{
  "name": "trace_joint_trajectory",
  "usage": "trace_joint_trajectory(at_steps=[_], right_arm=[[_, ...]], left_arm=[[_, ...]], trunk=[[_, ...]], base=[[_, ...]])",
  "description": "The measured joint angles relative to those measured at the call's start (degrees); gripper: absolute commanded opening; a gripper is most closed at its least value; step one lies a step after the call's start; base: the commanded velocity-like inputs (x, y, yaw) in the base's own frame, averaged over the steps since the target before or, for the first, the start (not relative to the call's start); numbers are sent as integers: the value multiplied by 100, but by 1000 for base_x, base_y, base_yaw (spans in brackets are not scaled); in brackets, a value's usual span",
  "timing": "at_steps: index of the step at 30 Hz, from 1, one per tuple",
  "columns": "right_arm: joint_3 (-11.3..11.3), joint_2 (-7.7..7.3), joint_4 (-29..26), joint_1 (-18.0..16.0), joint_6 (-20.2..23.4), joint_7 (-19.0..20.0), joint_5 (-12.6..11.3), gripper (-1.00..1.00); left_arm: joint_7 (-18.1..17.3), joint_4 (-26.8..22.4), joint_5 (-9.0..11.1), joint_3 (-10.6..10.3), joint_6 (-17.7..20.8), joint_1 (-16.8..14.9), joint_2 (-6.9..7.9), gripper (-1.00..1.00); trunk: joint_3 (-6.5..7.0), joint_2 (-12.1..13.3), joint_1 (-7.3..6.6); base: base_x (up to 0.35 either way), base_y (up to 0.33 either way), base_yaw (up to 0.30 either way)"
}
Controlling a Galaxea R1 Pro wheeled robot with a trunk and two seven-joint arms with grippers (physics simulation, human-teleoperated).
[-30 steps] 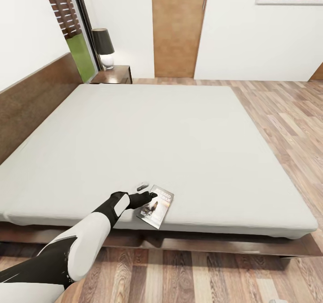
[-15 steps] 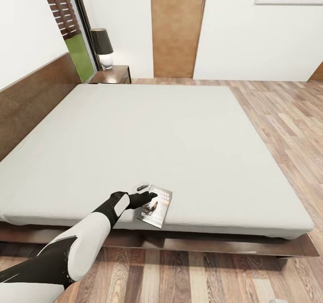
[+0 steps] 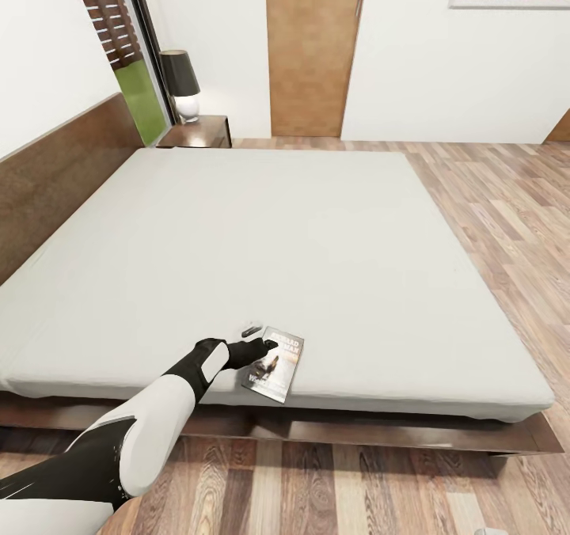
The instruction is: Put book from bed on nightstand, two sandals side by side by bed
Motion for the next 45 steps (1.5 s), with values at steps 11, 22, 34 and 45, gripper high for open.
trace_joint_trajectory(at_steps=[11, 22, 34, 45], right_arm=[[0, 0, 4, -1, 0, 0, 0, 100], [0, 0, -1, -1, 0, -8, 0, 100], [0, 0, 2, -1, 0, -8, 0, 100], [1, 0, 0, -1, 0, -9, 0, 100]], left_arm=[[0, -9, 0, 8, -1, 0, 15, 100], [16, -411, 21, 2, -18, 0, 42, 100], [46, -1051, 40, -34, 15, 2, 28, 100], [45, -1056, 39, -42, 9, 3, 14, 100]], trunk=[[0, 0, 0], [0, 0, 0], [0, 0, -2], [0, 0, 0]], base=[[0, 0, 0], [0, 0, 0], [46, -37, 0], [49, -46, 0]])
